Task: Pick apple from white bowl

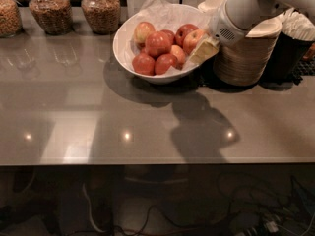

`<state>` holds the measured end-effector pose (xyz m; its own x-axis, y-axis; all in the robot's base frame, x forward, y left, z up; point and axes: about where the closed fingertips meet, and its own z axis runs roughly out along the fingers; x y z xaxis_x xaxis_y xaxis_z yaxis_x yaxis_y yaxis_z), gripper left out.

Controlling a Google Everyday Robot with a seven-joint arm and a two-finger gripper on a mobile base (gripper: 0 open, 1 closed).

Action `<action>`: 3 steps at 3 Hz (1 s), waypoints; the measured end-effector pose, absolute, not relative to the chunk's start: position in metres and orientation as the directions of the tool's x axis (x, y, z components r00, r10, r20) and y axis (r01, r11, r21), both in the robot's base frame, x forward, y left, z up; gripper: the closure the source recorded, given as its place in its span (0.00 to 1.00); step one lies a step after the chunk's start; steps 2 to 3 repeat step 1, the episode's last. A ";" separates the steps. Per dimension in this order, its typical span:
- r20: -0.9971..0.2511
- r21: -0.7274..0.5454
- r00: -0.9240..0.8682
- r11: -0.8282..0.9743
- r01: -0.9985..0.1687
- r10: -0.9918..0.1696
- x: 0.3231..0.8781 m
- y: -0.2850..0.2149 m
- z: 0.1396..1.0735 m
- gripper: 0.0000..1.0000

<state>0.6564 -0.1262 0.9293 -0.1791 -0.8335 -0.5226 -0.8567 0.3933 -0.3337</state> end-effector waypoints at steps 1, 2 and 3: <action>-0.589 -0.331 -0.098 0.351 -0.876 -0.802 0.638 -0.140 0.953 1.00; -0.589 -0.331 -0.098 0.351 -0.876 -0.802 0.638 -0.140 0.953 1.00; -0.589 -0.331 -0.098 0.351 -0.876 -0.802 0.638 -0.140 0.953 1.00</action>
Offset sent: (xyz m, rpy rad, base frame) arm 0.0000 0.0000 0.0000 0.0000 0.0000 0.0000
